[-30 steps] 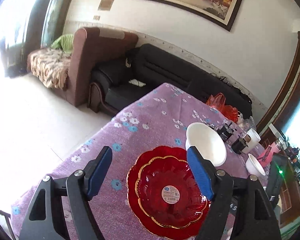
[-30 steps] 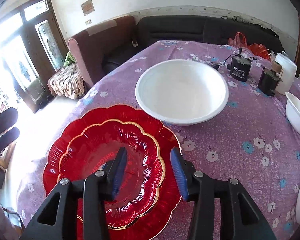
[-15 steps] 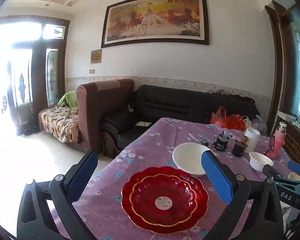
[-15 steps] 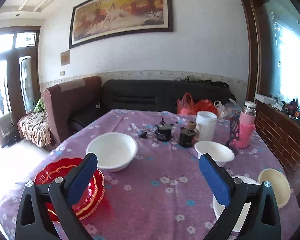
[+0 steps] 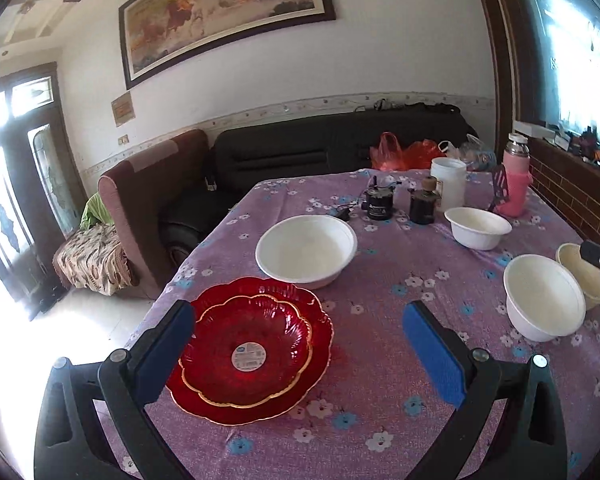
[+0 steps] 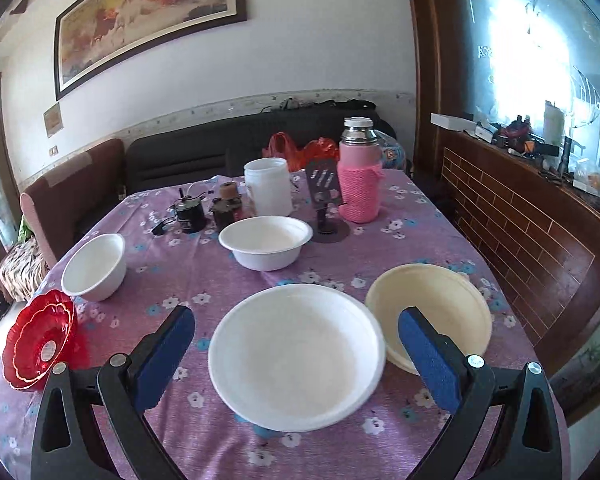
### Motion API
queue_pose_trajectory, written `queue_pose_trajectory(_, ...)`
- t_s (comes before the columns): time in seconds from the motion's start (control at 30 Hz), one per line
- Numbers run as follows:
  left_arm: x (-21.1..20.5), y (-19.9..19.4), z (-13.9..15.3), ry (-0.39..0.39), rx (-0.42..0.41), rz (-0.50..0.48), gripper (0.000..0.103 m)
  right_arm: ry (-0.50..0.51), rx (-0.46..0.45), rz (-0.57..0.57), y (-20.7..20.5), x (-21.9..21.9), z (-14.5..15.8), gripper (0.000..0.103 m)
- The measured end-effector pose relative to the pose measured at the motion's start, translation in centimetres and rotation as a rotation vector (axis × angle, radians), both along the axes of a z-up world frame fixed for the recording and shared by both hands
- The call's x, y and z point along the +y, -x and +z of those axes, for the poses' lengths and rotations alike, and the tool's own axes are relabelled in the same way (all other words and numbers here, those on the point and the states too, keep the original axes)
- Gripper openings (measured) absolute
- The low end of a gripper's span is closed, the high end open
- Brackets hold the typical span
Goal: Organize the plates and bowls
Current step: 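Withdraw the right tool from the stacked red plates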
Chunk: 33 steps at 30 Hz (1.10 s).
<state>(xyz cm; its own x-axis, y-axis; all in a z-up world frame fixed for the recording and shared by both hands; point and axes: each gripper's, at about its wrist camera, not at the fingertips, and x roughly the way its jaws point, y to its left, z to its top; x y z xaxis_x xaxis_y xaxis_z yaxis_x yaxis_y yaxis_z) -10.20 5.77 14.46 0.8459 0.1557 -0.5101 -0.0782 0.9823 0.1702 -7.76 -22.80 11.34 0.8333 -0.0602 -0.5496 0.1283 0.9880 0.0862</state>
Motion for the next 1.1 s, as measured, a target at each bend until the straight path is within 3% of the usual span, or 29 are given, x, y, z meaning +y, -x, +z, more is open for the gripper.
queue_pose_trajectory(0.37, -4.5, -1.4, -1.3, -0.047, 0.067, -0.083, 0.103, -0.015, 0.005, -0.020, -0.6, -3.0, -0.2, 0.103)
queue_pose_trajectory(0.67, -5.2, -2.5, -2.7, -0.053, 0.110, -0.105, 0.103, -0.064, 0.041, -0.052, -2.4, -5.4, -0.6, 0.103)
queue_pose_trajectory(0.9, -4.6, -3.8, -4.0, -0.022, 0.159, -0.111, 0.103, -0.080, 0.078, -0.054, -4.5, -5.6, -0.9, 0.103)
queue_pose_trajectory(1.1, -3.7, -5.0, -5.0, 0.059, 0.215, -0.132, 0.103, -0.112, 0.111, -0.052, -7.4, -6.4, -0.4, 0.103)
